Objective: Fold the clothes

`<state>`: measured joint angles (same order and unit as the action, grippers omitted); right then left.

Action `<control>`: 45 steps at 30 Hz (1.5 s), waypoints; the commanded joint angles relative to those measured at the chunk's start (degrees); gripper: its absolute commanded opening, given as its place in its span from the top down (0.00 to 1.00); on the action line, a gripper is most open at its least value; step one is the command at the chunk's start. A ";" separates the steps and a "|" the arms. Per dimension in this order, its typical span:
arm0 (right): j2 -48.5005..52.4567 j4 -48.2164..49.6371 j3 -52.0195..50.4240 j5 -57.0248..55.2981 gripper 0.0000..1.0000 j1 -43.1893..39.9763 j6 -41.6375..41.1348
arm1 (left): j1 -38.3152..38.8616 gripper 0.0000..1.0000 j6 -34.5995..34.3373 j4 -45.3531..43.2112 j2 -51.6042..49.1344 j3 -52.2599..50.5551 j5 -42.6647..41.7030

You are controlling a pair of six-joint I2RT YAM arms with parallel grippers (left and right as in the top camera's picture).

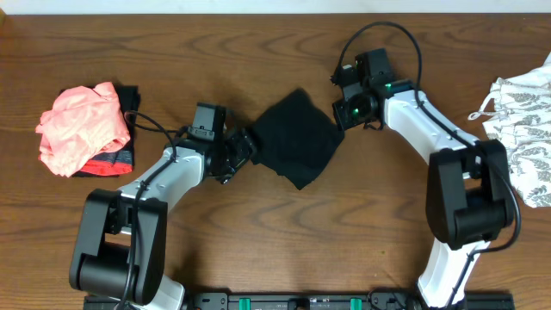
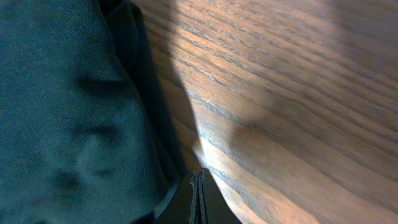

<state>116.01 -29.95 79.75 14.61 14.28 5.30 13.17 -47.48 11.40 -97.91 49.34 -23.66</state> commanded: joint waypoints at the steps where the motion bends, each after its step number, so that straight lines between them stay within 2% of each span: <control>1: 0.39 1.33 0.11 3.72 0.97 -0.11 0.50 | -0.17 0.20 3.65 -1.36 -0.59 -0.39 -1.90; 10: 2.97 0.11 0.09 8.52 0.98 2.12 0.57 | 1.25 0.20 5.66 -3.65 -1.38 -0.44 -2.73; 18: 3.43 -1.18 0.09 8.33 0.99 2.99 0.52 | 4.07 0.20 3.67 -4.59 -7.93 -0.48 -2.97; 23: 3.43 -3.13 0.09 8.37 0.99 3.48 0.55 | 5.64 0.20 2.60 -14.08 -12.09 -0.48 -8.92; 27: 3.43 -3.28 0.09 8.33 0.99 4.74 0.55 | 6.32 0.20 1.73 -19.56 -12.48 -0.48 -9.51; 30: 3.43 -3.26 0.07 7.82 0.99 5.49 0.52 | 6.29 0.31 1.75 -22.08 -12.48 -0.48 -10.71; 35: 3.43 -3.48 0.07 5.68 0.99 5.42 0.31 | 6.25 0.91 1.79 -21.99 -12.46 -0.48 -10.69; 36: 3.43 -3.52 0.09 5.51 0.99 5.27 0.28 | 6.25 0.94 1.77 -21.97 -12.46 -0.48 -10.75; 40: 3.41 -3.93 0.09 5.07 0.99 4.37 -0.55 | 6.14 0.94 2.08 -22.10 -11.10 -0.48 -10.60; 45: 0.83 -4.83 0.13 5.07 0.96 1.44 -0.96 | 4.37 0.94 6.25 -21.97 -5.25 -0.42 -9.22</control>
<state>118.78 -34.22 79.75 20.14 17.85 5.08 18.70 -44.73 -10.74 -107.72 49.60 -34.11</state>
